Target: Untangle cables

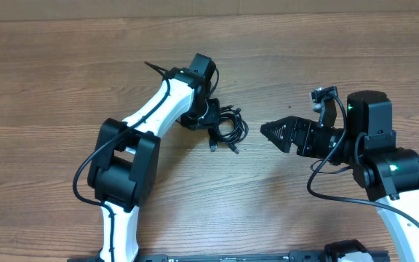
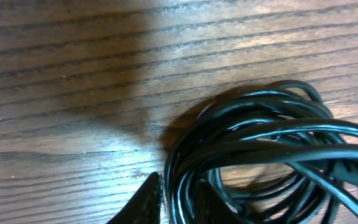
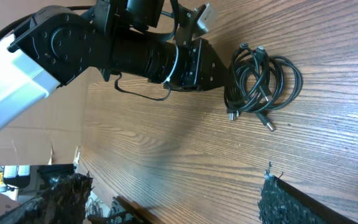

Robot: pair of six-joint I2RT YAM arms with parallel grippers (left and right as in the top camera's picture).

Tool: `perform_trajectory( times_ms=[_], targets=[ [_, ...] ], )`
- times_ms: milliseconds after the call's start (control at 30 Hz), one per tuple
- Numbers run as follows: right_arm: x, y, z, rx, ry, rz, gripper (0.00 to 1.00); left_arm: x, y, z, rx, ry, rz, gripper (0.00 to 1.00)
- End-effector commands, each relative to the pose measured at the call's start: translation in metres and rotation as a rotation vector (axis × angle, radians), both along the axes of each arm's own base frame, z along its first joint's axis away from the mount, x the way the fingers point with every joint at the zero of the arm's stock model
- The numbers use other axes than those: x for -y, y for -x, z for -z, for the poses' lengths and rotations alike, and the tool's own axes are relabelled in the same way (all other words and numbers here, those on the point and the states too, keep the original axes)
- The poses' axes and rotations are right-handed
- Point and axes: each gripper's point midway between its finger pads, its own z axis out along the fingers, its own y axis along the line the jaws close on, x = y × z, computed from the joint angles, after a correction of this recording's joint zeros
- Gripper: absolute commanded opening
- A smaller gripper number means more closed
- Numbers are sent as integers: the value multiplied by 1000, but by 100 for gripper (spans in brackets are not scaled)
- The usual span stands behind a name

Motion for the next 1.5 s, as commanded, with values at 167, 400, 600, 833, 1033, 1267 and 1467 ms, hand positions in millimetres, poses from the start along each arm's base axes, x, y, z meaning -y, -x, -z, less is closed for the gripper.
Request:
perform_trajectory(
  times_ms=[167, 400, 600, 833, 1033, 1267, 1467],
  targets=[
    [-1, -2, -9, 25, -2, 1, 88, 2, 5, 7, -18, -4, 17, 8],
    [-1, -2, -9, 25, -2, 1, 88, 2, 1, -4, -7, -1, 26, 4],
    [2, -6, -9, 43, 15, 21, 88, 10, -14, -65, 68, 24, 76, 4],
    [17, -18, -2, 42, 83, 118, 88, 26, -24, -150, 215, 135, 124, 4],
    [19, -19, -2, 36, 84, 138, 88, 25, -22, -161, 236, 140, 126, 4],
    [19, -18, 0, 28, 85, 138, 88, 53, -9, -181, 224, 353, 270, 4],
    [19, -18, 0, 28, 86, 137, 88, 60, -12, -229, 303, 507, 343, 4]
  ],
)
